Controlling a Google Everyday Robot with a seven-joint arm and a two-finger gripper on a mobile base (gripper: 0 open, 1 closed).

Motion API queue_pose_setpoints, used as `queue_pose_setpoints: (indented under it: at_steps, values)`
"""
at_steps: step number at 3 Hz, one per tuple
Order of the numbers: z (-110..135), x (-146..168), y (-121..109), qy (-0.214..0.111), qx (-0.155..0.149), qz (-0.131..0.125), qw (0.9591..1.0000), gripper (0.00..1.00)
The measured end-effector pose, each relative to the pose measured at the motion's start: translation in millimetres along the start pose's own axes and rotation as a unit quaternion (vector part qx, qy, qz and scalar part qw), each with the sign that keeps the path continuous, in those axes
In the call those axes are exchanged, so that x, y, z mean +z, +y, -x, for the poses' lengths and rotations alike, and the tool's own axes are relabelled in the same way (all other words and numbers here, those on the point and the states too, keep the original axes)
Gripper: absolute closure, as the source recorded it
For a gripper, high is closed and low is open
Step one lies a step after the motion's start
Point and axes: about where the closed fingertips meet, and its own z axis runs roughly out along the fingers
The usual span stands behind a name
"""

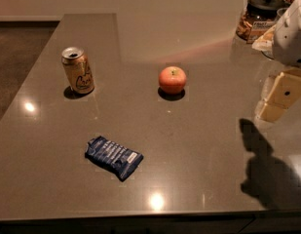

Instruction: Pick rxbar blueberry

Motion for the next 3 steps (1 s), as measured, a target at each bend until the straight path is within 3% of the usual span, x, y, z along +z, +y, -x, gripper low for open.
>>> queue_pose_setpoints:
  at_steps: [1,3]
  values:
    - [0.0,0.0,0.0,0.0,0.0,0.0,1.0,0.0]
    - [80.7,44.8,32.1,-0.048,-0.028,0.048,0.9973,0.0]
